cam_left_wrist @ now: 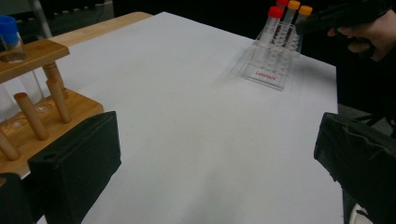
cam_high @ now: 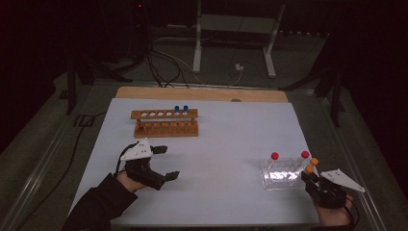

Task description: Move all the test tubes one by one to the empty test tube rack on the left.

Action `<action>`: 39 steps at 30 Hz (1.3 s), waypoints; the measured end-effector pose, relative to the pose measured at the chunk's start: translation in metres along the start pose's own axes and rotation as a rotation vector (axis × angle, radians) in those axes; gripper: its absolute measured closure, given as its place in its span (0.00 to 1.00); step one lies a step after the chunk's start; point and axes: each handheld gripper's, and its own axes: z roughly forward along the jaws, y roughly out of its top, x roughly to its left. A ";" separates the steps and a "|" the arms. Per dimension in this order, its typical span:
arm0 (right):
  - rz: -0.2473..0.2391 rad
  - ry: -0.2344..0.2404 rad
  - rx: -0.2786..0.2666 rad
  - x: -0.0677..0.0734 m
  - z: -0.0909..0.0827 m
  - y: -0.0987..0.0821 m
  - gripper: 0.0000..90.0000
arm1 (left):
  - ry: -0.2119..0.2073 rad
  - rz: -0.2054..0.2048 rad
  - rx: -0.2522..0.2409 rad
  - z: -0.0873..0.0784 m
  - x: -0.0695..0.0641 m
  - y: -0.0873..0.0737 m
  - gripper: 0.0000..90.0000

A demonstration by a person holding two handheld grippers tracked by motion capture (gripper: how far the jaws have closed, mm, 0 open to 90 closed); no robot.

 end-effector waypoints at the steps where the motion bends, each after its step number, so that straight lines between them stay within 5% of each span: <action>1: -0.003 -0.002 0.002 0.000 0.000 0.000 0.82 | -0.002 -0.001 0.001 0.000 0.000 0.000 0.02; 27: -0.055 -0.024 -0.160 0.011 -0.041 0.032 0.83 | -0.012 0.000 0.007 0.000 -0.001 0.001 0.02; 32: -0.078 0.010 -0.179 0.022 -0.046 0.038 0.83 | -0.015 0.002 0.006 0.001 -0.003 0.002 0.02; 39: -0.109 0.120 -0.186 0.047 -0.047 0.045 0.83 | -0.027 0.007 0.007 0.002 -0.004 0.006 0.02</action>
